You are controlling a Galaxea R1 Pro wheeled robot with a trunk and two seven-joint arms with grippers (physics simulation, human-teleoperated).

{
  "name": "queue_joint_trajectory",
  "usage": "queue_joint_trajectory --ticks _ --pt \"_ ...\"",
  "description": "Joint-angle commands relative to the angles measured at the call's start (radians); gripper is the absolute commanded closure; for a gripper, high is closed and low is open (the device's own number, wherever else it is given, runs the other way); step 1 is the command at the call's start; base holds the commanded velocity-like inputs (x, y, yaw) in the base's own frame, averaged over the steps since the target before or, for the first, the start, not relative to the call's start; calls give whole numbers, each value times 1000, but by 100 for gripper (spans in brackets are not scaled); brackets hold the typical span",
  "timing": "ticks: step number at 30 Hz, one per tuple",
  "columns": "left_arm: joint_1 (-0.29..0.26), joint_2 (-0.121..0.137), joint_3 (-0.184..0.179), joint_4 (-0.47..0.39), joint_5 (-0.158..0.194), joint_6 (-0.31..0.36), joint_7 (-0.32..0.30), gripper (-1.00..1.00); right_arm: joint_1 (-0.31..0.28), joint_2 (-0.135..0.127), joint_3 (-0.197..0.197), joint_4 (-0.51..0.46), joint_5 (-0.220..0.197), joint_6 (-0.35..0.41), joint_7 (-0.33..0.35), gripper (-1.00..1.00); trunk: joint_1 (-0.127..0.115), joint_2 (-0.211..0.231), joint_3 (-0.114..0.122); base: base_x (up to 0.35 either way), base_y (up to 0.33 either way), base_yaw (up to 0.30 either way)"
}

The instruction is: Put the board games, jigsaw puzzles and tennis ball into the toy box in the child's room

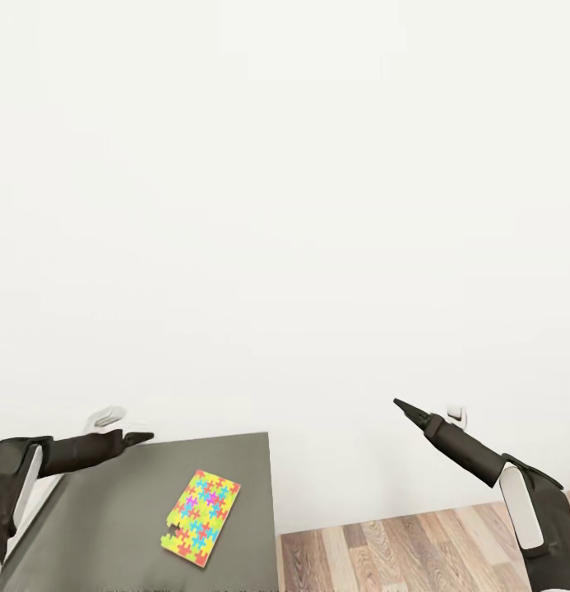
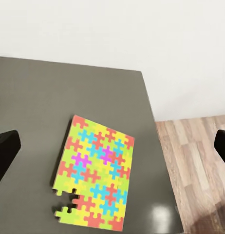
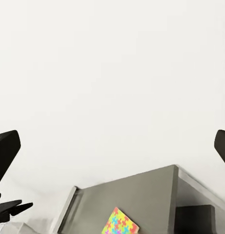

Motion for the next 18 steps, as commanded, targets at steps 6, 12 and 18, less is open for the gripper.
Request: queue_joint_trajectory --ticks 6,12,18 --pt "-118 -27 -92 172 -11 18 143 -100 0 3 30 1 -3 13 -84 -100 0 -1 -10 0 0 0" --pt "-205 -58 -118 322 -12 14 231 -100 1 -2 87 1 -5 20 -174 -100 0 -1 -20 0 0 0" --pt "-216 -80 -123 347 -15 9 296 -100 2 -2 98 40 -4 21 -215 -100 0 -1 -30 0 0 0"
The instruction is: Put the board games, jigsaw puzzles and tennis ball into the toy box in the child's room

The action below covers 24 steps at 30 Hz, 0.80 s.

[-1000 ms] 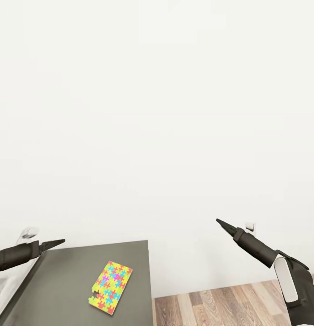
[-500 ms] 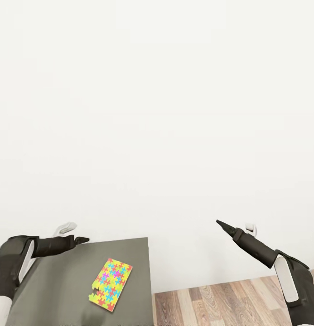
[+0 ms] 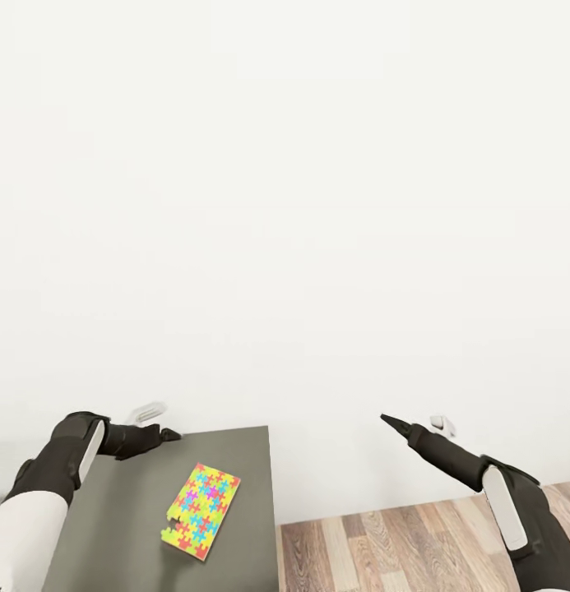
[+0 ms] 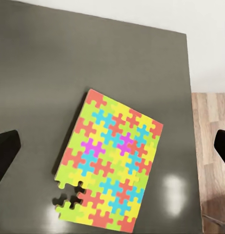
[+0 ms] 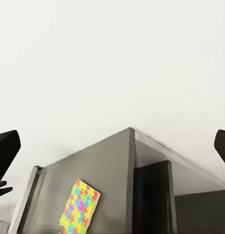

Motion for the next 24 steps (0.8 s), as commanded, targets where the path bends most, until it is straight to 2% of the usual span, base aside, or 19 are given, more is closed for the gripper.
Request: queue_joint_trajectory --ticks 1,12,20,24 --pt "-1 -1 3 0 -10 1 -2 -100 -1 0 -1 6 -3 6 -5 -100 1 -2 -4 0 0 0" --pt "-4 -4 2 5 -7 -44 23 -100 -2 6 1 30 -2 5 -39 -100 1 -2 -22 0 0 0" --pt "-4 -4 2 5 0 -59 10 -100 -2 7 1 31 -2 5 -40 -100 1 -2 -35 0 0 0" --pt "-4 -1 2 5 2 -67 -20 -100 -2 6 1 32 -2 4 -39 -100 1 -2 -41 0 0 0"
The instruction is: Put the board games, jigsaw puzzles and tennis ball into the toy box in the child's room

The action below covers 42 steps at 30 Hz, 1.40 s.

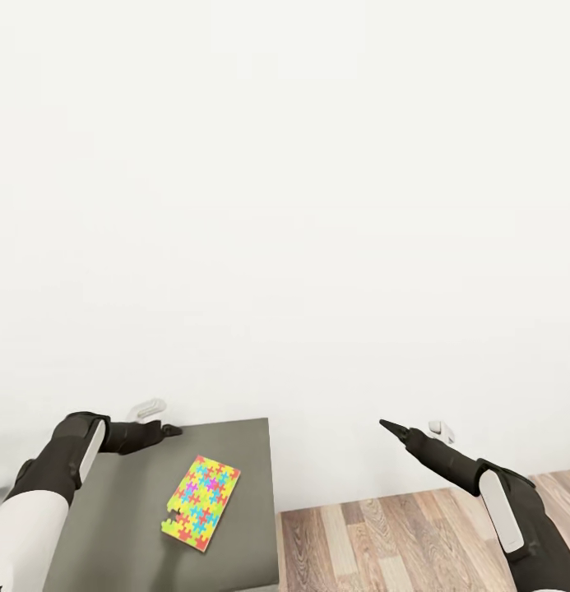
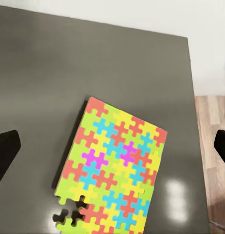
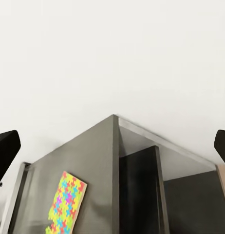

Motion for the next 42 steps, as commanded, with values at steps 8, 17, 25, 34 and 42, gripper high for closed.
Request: queue_joint_trajectory --ticks 8,17,25,34,42 --pt "-2 4 2 -1 -17 -31 -111 -100 -1 1 -2 0 -3 6 4 -100 1 -2 -16 0 0 0" --pt "-4 6 2 -1 -19 -55 -126 -100 -1 1 -2 0 -3 6 5 -100 1 -2 -30 0 0 0" --pt "-4 8 2 27 -20 -81 -127 -100 -1 2 -2 0 -3 6 5 -100 1 -2 -43 0 0 0" --pt "-4 4 2 38 -20 -107 -127 -100 -1 0 -2 0 -3 6 6 -100 1 -2 -58 0 0 0" --pt "-4 1 1 41 -20 -124 -127 -100 0 0 -2 0 -3 6 7 -100 1 -2 -71 0 0 0"
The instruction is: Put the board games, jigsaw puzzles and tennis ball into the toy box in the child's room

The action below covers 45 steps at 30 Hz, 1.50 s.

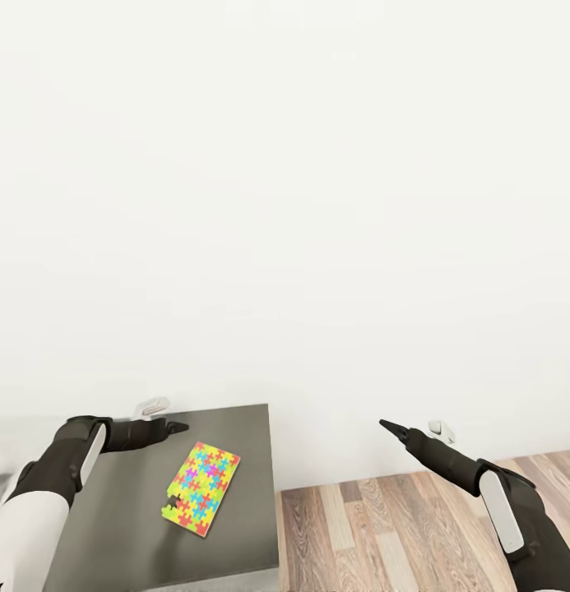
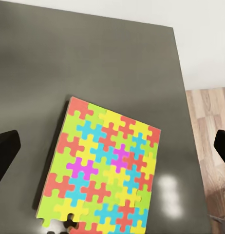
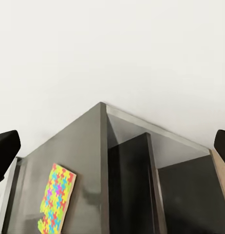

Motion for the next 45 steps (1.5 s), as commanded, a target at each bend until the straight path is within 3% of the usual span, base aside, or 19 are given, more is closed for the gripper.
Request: queue_joint_trajectory --ticks 1,12,22,45 --pt "-1 -1 3 0 -10 1 -9 -100 -1 0 -2 0 -3 7 2 -100 1 -2 -4 0 0 0" --pt "-1 -1 3 23 -10 -12 -9 -100 -1 -1 -2 0 -3 7 2 -100 1 -2 -22 0 0 0" --pt "-1 -1 3 79 -10 -84 -10 -100 0 -2 -2 0 -3 7 2 -100 1 -2 -38 0 0 0" --pt "-1 -4 1 84 -9 -94 -11 -100 0 -2 -2 0 -3 7 2 -100 1 -2 -76 0 0 0"
